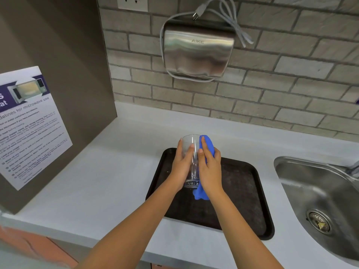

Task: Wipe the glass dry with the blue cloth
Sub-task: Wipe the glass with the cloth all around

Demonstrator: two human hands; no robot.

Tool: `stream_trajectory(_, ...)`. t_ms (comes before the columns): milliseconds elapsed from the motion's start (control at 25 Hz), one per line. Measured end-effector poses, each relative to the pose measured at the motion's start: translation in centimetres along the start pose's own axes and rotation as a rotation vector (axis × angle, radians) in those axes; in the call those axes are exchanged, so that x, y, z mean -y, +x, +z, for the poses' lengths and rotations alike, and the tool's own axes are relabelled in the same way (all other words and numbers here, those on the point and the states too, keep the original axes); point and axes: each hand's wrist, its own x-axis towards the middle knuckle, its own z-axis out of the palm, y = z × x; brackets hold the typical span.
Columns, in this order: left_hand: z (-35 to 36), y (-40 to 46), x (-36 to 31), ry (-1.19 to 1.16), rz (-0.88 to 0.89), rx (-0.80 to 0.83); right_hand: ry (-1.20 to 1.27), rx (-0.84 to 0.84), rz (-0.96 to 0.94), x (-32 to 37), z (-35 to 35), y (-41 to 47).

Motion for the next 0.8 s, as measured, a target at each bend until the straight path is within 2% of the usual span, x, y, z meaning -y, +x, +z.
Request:
stream_trajectory(240, -0.5, 0.1, 0.6, -0.068, 0.015, 0.033, 0.039, 0.007, -0.108, -0.5, 0.6, -1.7)
stream_trajectory(400, -0.3, -0.5, 0.7, -0.131, 0.030, 0.068, 0.253, -0.001, 0.144, -0.6, -0.4, 0.2)
stream_trajectory(640, -0.3, -0.6, -0.2, -0.187, -0.014, 0.102, -0.026, -0.049, -0.202, 0.0, 0.6, -2.2)
stream_trajectory(800, -0.2, -0.8, 0.0, -0.255, -0.083, 0.081, 0.108, 0.002, -0.008, 1.0, -0.4, -0.6)
